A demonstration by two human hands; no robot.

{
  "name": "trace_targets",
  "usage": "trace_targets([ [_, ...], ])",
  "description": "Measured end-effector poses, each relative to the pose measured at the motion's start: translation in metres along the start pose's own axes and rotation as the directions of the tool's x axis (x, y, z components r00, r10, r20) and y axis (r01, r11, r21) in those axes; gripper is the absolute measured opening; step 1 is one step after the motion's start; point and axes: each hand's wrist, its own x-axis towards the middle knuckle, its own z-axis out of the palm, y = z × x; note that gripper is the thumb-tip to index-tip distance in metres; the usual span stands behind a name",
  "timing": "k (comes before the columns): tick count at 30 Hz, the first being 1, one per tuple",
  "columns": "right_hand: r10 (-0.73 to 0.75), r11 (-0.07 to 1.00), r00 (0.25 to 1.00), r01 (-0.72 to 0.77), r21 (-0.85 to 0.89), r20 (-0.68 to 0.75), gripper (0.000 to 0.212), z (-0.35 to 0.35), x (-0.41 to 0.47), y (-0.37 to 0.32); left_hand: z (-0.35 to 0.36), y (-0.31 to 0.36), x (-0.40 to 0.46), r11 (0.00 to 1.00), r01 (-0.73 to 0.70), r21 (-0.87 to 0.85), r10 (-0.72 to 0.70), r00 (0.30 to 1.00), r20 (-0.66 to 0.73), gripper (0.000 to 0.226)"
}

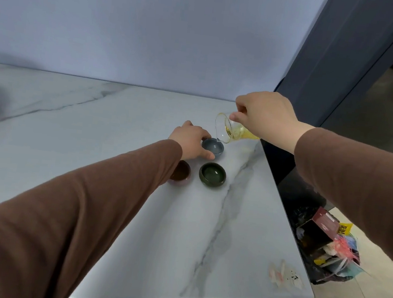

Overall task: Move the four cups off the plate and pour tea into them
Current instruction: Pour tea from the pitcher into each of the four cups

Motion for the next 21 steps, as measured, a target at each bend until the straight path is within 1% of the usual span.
trace_targets([
  [6, -0.068, 0.997, 0.997, 0.066, -0.049, -0.026, 0.032, -0.002, 0.002, -0.008, 0.001, 0.000, 0.000, 0.999, 0.029, -0.029, -0.029, 1.000, 0.009, 0.070],
  [11, -0.102, 0.992, 0.994, 0.099, -0.076, -0.034, 0.031, -0.004, 0.002, -0.012, -0.003, 0.003, -0.004, 1.000, 0.027, -0.011, -0.027, 1.000, -0.003, 0.067],
  [21, -0.139, 0.984, 0.989, 0.132, -0.117, -0.059, 0.030, -0.009, 0.002, -0.018, -0.004, 0.004, -0.005, 0.999, 0.048, -0.010, -0.048, 0.999, 0.014, 0.069],
])
